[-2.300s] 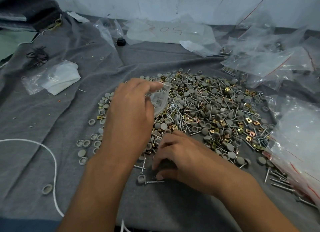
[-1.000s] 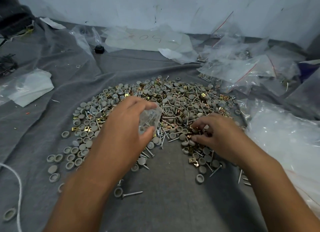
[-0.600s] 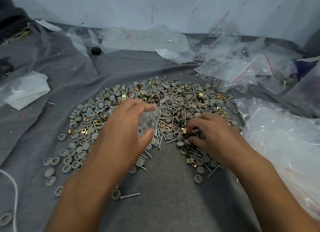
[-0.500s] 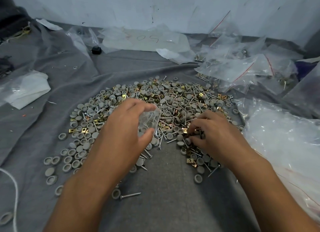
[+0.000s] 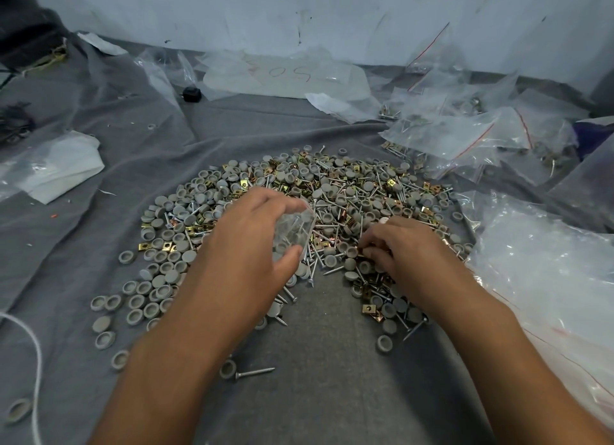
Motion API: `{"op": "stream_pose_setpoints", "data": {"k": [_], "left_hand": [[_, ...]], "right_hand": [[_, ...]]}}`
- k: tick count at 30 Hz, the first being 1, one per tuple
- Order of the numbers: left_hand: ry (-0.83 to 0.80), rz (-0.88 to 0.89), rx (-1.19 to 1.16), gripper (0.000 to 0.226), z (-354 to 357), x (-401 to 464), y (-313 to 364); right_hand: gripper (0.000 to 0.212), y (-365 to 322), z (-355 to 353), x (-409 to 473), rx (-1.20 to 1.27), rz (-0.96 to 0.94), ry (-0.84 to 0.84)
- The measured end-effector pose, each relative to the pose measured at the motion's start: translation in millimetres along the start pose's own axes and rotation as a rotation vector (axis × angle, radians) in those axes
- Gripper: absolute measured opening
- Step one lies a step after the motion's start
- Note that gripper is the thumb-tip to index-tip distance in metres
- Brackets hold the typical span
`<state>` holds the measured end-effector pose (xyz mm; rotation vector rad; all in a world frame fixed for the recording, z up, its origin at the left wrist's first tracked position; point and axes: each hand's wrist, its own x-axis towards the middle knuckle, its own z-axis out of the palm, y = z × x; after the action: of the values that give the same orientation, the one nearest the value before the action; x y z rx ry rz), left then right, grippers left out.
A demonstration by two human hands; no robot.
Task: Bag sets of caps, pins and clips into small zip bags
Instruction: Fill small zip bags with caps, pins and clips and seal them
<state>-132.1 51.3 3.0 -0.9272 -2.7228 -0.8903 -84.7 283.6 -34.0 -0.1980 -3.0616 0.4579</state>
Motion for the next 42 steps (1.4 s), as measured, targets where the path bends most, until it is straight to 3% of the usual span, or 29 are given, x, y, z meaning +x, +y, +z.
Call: {"op": "stream_pose_setpoints", "data": {"k": [8, 11, 15, 19, 24, 33, 42], "left_hand": [[-0.007, -0.009, -0.009, 0.051, 1, 0, 0], [-0.010, -0.009, -0.008, 0.051, 1, 0, 0], [-0.006, -0.010, 0.004, 0.050, 2, 0, -2], [0.015, 0.004, -0.015, 0.041, 3, 0, 0], [0.041, 0.007, -0.087, 0.018, 3, 1, 3], [0.049, 0.005, -0.147, 0.013, -5, 3, -1], [0.108, -0.012, -0.201, 0.007, -2, 3, 9]], "right_hand": [[0.025, -11, 2, 2, -0.060, 0.010, -0.027], [0.019, -12, 6, 1, -0.059, 0.009, 0.055], [0.011, -13, 0, -1, 0.233, -0.003, 0.186], [0.010, -39, -7, -12, 0.531, -0.177, 0.225], [0.008, -60, -4, -15, 0.544, -0.254, 0.310], [0.002, -61, -7, -13, 0.522, -0.262, 0.342], [0.014, -69, -5, -15, 0.783, -0.147, 0.320]]}}
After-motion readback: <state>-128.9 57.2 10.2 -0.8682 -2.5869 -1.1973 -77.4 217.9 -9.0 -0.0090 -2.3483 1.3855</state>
